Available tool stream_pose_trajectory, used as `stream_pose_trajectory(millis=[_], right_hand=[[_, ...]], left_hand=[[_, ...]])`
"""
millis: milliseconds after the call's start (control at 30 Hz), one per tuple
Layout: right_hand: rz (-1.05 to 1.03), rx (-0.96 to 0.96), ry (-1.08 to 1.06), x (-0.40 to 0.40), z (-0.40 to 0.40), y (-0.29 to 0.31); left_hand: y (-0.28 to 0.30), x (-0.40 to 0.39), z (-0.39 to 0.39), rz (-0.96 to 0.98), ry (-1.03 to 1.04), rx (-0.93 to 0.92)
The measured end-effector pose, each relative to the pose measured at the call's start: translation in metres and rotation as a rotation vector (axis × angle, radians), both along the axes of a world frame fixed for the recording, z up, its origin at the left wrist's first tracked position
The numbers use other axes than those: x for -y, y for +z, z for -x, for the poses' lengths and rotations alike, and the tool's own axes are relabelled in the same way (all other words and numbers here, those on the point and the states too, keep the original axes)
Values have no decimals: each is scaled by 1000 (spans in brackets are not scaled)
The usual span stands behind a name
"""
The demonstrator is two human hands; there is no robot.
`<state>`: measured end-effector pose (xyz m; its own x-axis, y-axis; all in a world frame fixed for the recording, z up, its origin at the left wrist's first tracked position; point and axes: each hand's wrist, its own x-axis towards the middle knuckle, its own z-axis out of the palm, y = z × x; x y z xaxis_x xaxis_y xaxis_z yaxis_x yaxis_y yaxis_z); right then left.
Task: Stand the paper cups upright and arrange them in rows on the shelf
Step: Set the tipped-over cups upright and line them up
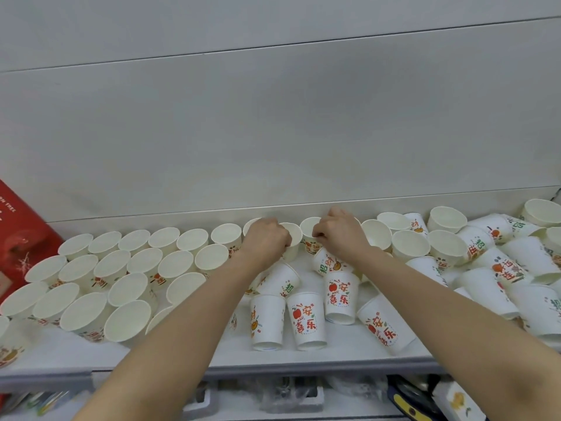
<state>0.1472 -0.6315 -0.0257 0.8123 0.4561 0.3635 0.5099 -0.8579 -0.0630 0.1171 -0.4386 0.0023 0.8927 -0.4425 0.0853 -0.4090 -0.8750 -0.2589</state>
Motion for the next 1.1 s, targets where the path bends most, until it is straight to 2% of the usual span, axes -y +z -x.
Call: stream_pose_trajectory(millis=[100, 233, 300, 367, 533, 700, 833, 967, 1100], right_hand=[[-41, -37, -31, -4, 1, 2], [-103, -55, -47, -5, 3, -2], [-196, -21, -36, 0, 5, 0], [-186, -31, 19, 7, 12, 7], [137, -245, 78, 18, 22, 25], [331, -345, 51, 7, 27, 28], [373, -360, 31, 1, 29, 28], [253, -378, -25, 1, 31, 29], [87, -330, -54, 8, 35, 41]], left_hand=[[-4, -1, 0, 116, 42, -54], [5, -7, 8, 339, -41, -164], [11, -6, 10, 279, -72, -283], [14, -4, 11, 184, -65, -362], [19, 3, 13, 142, -38, -459], [24, -2, 19, 220, -28, -434], [20, -13, 32, 319, 22, -322], [5, -21, 51, 404, 152, -138], [-1, -21, 62, 405, 235, -72]])
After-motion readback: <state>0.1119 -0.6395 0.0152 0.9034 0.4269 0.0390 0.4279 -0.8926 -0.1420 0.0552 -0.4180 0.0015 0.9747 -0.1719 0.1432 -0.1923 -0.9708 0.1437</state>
